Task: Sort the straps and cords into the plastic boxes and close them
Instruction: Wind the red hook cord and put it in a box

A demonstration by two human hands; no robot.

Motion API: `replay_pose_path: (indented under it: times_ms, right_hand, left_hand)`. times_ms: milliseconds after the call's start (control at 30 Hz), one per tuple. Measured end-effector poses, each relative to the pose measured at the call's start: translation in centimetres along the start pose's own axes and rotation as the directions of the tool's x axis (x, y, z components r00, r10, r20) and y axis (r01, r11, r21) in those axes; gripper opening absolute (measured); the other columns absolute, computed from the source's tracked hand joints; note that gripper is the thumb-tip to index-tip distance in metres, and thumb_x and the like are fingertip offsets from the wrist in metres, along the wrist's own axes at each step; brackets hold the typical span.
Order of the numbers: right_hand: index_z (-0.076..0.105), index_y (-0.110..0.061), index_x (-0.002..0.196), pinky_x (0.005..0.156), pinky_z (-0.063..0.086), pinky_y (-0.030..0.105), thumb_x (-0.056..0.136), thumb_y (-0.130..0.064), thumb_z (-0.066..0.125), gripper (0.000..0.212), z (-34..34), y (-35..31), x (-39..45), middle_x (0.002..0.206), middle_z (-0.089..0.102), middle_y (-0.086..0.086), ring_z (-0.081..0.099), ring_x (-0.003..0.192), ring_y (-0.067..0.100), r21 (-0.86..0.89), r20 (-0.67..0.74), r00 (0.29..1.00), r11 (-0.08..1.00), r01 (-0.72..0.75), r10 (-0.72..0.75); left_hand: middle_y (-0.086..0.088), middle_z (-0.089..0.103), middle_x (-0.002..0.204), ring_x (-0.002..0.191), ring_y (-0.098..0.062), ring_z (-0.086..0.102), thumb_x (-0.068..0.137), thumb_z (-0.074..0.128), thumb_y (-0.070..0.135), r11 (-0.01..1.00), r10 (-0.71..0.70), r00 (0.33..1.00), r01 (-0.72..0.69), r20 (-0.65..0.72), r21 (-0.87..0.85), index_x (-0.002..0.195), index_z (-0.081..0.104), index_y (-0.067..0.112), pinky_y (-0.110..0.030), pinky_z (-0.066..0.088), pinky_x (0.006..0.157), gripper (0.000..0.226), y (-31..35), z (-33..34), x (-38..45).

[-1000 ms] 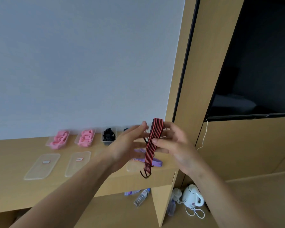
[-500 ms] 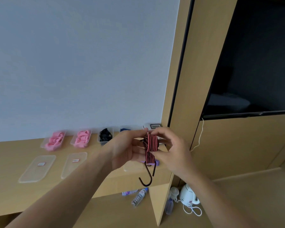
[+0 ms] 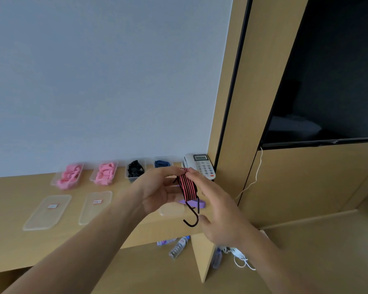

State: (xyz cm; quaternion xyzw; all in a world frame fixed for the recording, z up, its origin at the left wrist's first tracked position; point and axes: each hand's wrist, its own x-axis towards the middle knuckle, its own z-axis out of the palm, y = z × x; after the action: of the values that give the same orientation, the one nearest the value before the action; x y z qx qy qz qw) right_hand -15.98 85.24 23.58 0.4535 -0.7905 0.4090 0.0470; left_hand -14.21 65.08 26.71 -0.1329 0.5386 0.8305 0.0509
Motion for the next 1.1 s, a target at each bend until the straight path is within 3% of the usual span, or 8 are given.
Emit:
replay_pose_path:
  times_ms: [133,367,433,533,633,767,900,1100]
  right_hand:
    - [-0.007,-0.055,0.153,0.110,0.022,0.018,0.073,-0.011,0.086,0.130,1.2,0.5,0.0,0.159,-0.001,-0.039,0.004,0.144,-0.017,-0.199,0.081,0.995,0.979,-0.047,0.064]
    - [-0.008,-0.055,0.153,0.109,0.018,0.018,0.074,-0.027,0.088,0.127,3.9,0.1,0.6,0.159,-0.009,-0.037,-0.003,0.142,-0.022,-0.263,0.063,0.997,0.964,-0.033,0.051]
    - [0.006,-0.055,0.153,0.104,0.022,0.009,0.080,-0.023,0.082,0.110,5.3,-0.1,0.7,0.153,0.006,-0.042,0.013,0.134,-0.027,-0.256,0.023,0.999,0.966,-0.018,0.025]
    - [0.051,-0.030,0.134,0.087,0.045,0.008,0.085,-0.011,0.076,0.058,7.3,-0.4,1.8,0.121,0.061,-0.022,0.060,0.100,-0.008,-0.153,-0.227,0.970,0.987,0.052,-0.086]
    - [0.073,-0.009,0.101,0.071,0.056,0.019,0.084,-0.004,0.074,0.017,8.6,-0.7,3.1,0.089,0.074,-0.007,0.068,0.078,0.000,-0.114,-0.346,0.921,0.982,0.149,-0.180]
    - [0.068,-0.018,0.117,0.077,0.056,0.025,0.078,-0.016,0.084,0.042,10.7,-1.3,4.0,0.102,0.070,-0.009,0.067,0.092,0.005,-0.004,-0.281,0.954,0.994,-0.113,0.107]
    - [0.053,-0.030,0.133,0.090,0.057,0.033,0.080,-0.019,0.084,0.062,12.6,-1.3,5.0,0.101,0.075,-0.002,0.071,0.099,0.011,0.463,0.124,0.803,0.682,-0.566,0.583]
    - [0.071,-0.001,0.110,0.069,0.060,0.037,0.089,0.010,0.064,0.025,12.9,1.2,7.2,0.085,0.068,0.017,0.069,0.075,0.028,0.765,0.227,0.672,0.298,-0.571,0.705]
  left_hand:
    - [-0.021,0.073,0.092,0.083,-0.036,0.074,0.087,0.070,0.008,0.996,-0.056,0.998,0.053,-0.032,-0.073,0.100,0.074,-0.002,-0.040,0.062,0.069,0.016,-0.6,-0.8,0.2]
    - [-0.025,0.072,0.093,0.082,-0.038,0.075,0.088,0.069,0.006,0.971,-0.118,0.988,0.095,-0.098,-0.218,0.082,0.077,-0.003,-0.040,0.063,0.064,0.014,-1.1,-4.4,0.3]
    - [-0.027,0.073,0.091,0.082,-0.040,0.076,0.087,0.069,0.005,0.964,-0.124,0.986,0.092,-0.115,-0.250,0.071,0.077,-0.003,-0.043,0.064,0.064,0.019,-1.0,-5.7,0.3]
    - [-0.028,0.072,0.092,0.082,-0.042,0.075,0.087,0.069,0.003,0.956,-0.116,0.982,0.069,-0.149,-0.285,0.092,0.071,-0.006,-0.045,0.063,0.063,0.010,-0.9,-7.3,-0.1]
    - [-0.025,0.068,0.099,0.075,-0.039,0.075,0.088,0.068,0.001,0.964,-0.087,0.979,0.035,-0.186,-0.265,0.105,0.066,-0.004,-0.042,0.062,0.059,0.017,-1.1,-9.0,-0.3]
    - [-0.028,0.066,0.107,0.079,-0.040,0.076,0.089,0.069,0.002,0.943,-0.106,0.976,0.039,-0.188,-0.330,0.105,0.066,-0.003,-0.043,0.062,0.060,0.018,-1.2,-11.2,-0.2]
    - [-0.025,0.067,0.103,0.080,-0.040,0.075,0.088,0.069,0.001,0.939,-0.111,0.978,0.045,-0.176,-0.342,0.104,0.066,-0.005,-0.043,0.062,0.061,0.017,-1.6,-12.7,0.6]
    - [-0.018,0.070,0.093,0.072,-0.034,0.074,0.086,0.068,-0.009,0.976,0.029,0.954,-0.092,-0.297,-0.198,0.107,0.060,0.003,-0.044,0.063,0.066,0.025,-2.5,-14.0,3.7]
